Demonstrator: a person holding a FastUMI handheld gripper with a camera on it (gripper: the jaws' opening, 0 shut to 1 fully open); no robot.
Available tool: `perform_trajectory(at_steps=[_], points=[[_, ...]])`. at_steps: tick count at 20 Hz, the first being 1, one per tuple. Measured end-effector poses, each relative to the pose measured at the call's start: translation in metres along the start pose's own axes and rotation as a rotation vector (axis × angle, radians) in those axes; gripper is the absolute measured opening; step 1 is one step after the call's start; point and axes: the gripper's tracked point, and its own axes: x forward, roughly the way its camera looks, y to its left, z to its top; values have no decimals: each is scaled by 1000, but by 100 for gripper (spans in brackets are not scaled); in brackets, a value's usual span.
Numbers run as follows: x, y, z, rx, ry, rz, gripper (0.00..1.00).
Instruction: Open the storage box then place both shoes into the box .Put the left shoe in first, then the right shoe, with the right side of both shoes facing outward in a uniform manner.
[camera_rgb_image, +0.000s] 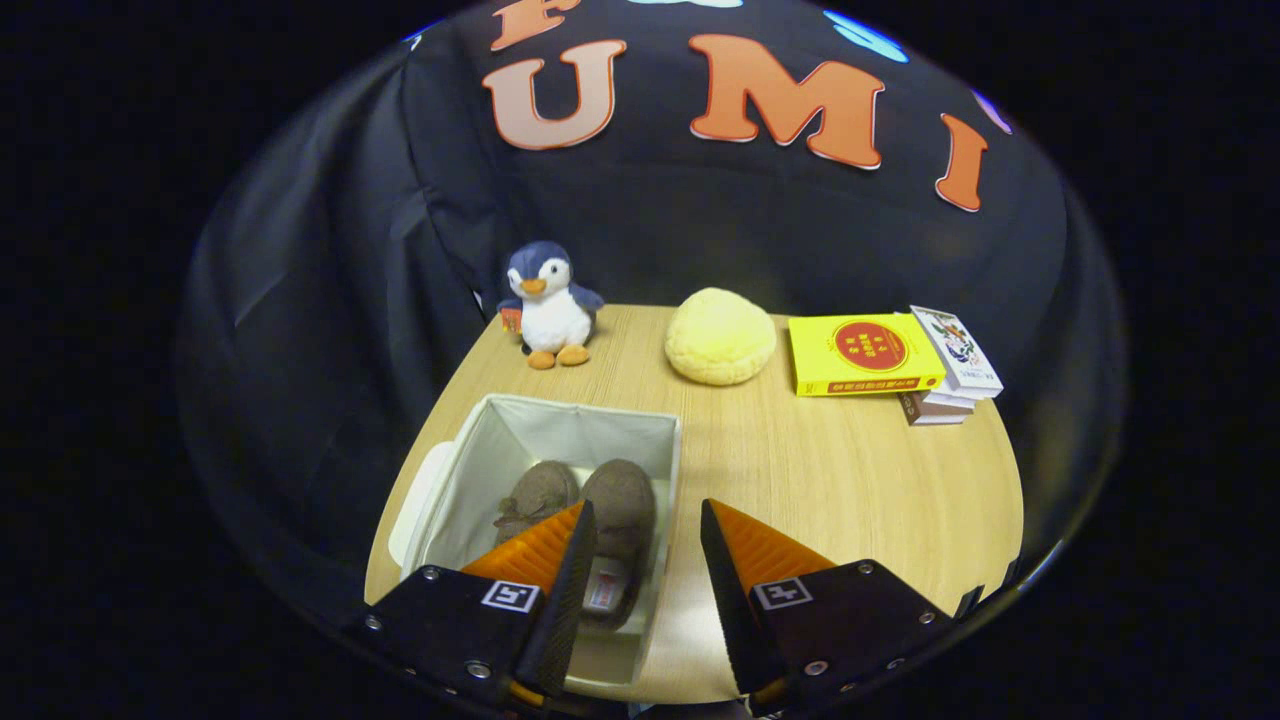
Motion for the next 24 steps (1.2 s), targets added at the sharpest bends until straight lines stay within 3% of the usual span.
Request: perform_trajectory(at_steps=[16,24], points=[[-112,-243,101,84,-478,-160,85],[-176,-300,141,0,-720,-214,86]])
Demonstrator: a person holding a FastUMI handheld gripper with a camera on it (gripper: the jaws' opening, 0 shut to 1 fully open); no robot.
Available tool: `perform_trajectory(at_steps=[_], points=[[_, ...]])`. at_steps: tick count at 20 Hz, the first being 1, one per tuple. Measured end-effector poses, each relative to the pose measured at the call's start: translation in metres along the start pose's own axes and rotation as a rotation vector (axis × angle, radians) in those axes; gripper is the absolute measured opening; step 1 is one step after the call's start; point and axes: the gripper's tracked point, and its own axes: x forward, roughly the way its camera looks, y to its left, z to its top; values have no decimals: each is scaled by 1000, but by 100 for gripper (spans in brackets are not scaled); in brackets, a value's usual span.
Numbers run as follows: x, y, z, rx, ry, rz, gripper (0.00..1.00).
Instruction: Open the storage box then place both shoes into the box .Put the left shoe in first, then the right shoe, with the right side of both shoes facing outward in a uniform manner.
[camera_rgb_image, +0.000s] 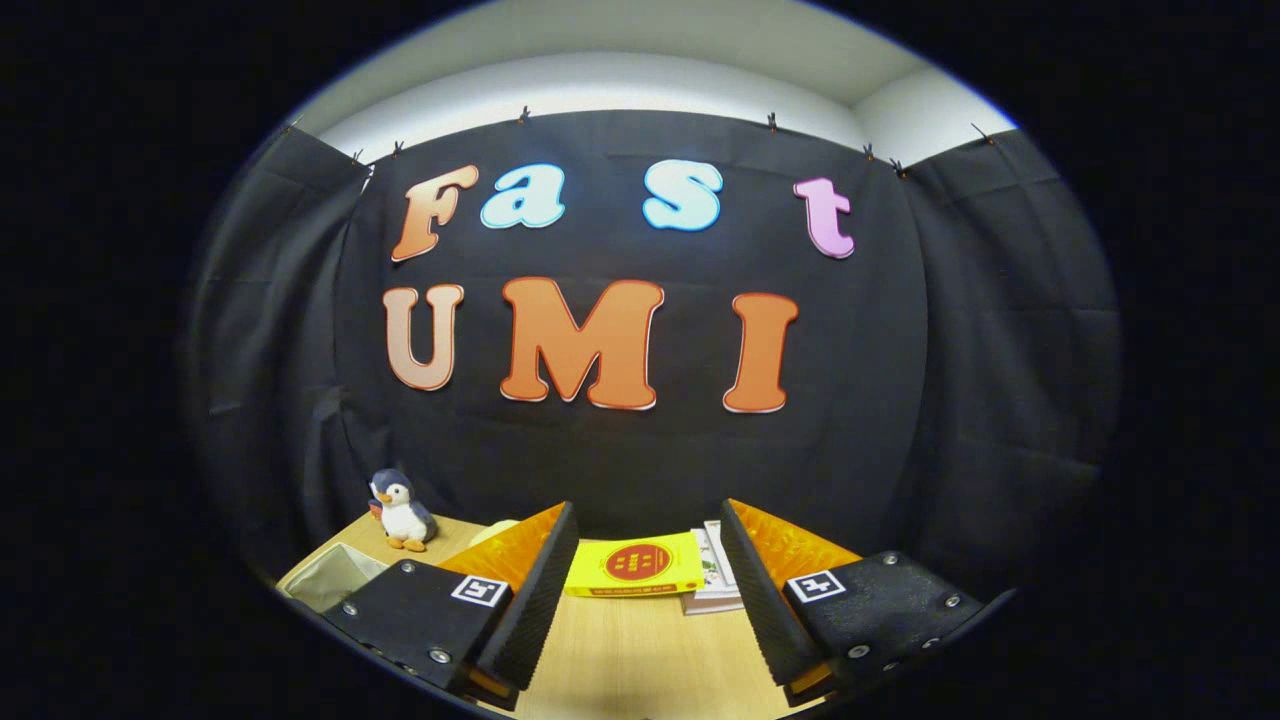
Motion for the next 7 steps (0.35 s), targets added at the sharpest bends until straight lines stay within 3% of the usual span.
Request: perform_trajectory(at_steps=[7], points=[[-20,-14,42,18,-125,-1,87]])
